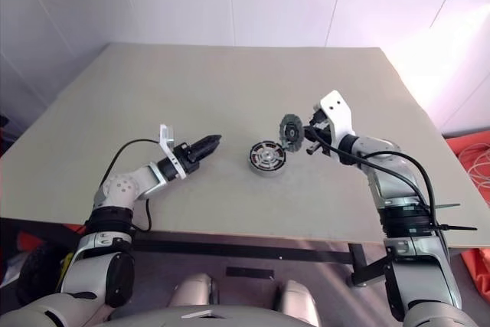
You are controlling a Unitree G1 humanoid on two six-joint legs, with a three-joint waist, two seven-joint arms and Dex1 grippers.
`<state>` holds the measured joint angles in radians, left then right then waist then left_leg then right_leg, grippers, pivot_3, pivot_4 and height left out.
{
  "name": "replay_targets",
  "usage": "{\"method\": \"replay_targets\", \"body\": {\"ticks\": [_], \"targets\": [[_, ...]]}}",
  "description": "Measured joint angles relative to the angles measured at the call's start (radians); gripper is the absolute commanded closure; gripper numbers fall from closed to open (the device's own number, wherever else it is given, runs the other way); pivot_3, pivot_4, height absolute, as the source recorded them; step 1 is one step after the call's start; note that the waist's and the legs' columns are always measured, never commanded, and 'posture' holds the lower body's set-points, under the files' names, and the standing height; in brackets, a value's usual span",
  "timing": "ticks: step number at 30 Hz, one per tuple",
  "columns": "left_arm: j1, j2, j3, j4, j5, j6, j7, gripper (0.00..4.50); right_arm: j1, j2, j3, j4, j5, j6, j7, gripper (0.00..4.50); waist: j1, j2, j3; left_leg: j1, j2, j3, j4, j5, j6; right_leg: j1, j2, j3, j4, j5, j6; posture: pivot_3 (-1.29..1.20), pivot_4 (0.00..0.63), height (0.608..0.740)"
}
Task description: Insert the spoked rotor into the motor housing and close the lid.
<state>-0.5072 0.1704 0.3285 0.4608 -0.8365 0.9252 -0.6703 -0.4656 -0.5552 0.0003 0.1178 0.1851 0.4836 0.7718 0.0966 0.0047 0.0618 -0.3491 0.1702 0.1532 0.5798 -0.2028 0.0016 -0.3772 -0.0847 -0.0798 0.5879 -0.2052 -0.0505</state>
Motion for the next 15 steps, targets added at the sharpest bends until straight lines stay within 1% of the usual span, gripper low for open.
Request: {"method": "replay_targets", "body": {"ticks": [7, 15], "targets": [[0.0, 0.001, -0.001, 0.0, 0.001, 0.0, 0.0, 2.15, 0.007, 0.026, 0.004, -0.055, 0.019, 0.022, 0.011, 4.5, 0.0, 0.0, 0.0, 0.0, 0.0, 0.0, 0.0, 0.0, 0.0, 0.0, 0.0, 0.0, 0.0, 0.0, 0.0, 0.0, 0.0, 0.74], [0.0, 0.007, -0.002, 0.0, 0.007, 0.0, 0.0, 2.15, 0.031, 0.117, 0.04, -0.089, 0.03, 0.053, -0.001, 4.5, 0.0, 0.0, 0.0, 0.0, 0.0, 0.0, 0.0, 0.0, 0.0, 0.0, 0.0, 0.0, 0.0, 0.0, 0.0, 0.0, 0.0, 0.74]]}}
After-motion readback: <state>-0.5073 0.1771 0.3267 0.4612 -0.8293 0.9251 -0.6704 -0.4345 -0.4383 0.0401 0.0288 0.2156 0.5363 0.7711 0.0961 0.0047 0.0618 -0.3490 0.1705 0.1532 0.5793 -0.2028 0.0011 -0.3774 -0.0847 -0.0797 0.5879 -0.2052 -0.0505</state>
